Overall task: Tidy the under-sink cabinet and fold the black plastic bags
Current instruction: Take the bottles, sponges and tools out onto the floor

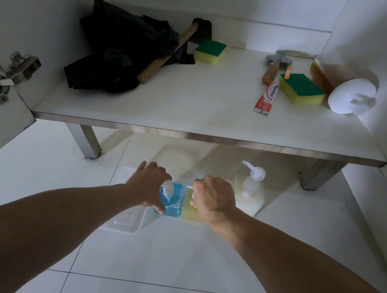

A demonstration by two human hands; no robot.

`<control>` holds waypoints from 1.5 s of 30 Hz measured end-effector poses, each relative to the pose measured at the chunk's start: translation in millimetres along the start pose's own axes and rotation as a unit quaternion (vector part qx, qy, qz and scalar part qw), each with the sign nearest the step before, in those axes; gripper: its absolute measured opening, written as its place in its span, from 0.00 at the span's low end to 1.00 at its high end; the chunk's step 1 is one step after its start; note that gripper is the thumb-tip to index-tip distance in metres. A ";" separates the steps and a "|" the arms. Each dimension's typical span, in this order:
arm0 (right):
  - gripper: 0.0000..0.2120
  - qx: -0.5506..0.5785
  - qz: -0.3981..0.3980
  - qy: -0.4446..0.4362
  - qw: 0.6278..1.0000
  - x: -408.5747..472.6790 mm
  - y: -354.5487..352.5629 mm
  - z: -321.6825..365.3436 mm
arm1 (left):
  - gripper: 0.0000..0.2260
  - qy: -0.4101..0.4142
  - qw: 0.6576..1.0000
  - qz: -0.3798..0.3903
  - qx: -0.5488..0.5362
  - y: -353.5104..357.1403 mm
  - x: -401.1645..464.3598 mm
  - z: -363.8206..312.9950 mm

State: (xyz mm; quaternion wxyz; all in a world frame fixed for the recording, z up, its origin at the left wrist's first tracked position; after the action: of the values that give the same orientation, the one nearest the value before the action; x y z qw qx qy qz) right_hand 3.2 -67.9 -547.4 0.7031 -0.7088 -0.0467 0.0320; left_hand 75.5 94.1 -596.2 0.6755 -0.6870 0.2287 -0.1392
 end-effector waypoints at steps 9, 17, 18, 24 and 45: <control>0.08 0.013 -0.008 0.017 1.000 8.9 -1.7 -8.1 | 0.44 -0.021 1.000 0.011 -0.010 -1.4 5.7 -12.3; 0.10 0.084 -0.057 0.028 0.994 18.2 -57.5 -30.0 | 0.46 -0.035 0.994 0.105 -0.019 -66.1 25.3 -45.8; 0.10 0.092 -0.061 0.033 0.993 19.8 -67.7 -35.8 | 0.44 -0.034 0.992 0.117 -0.017 -80.8 27.3 -51.3; 0.09 0.123 -0.105 0.095 0.982 30.1 -123.6 -91.3 | 0.23 -0.032 0.975 0.201 -0.093 -154.8 49.4 -77.1; 0.05 0.019 -0.122 0.170 0.978 117.0 -153.4 -239.7 | 0.28 -0.104 0.988 -0.094 -0.059 -228.5 208.3 -73.3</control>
State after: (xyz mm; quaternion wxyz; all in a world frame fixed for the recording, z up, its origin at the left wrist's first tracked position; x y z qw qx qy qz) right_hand 142.9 -292.1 -389.4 0.7125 -0.6796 -0.0115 -0.1741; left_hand 246.2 -77.8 -390.5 0.6380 -0.7547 0.0996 -0.1162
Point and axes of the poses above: each hand's wrist, its own x-axis towards the middle knuckle, its own y-axis out of the palm, z = x × y, the point moved 1 cm from there along x, towards the middle knuckle, and after that the axes turned 8 degrees about -z, right-handed, at the moved point
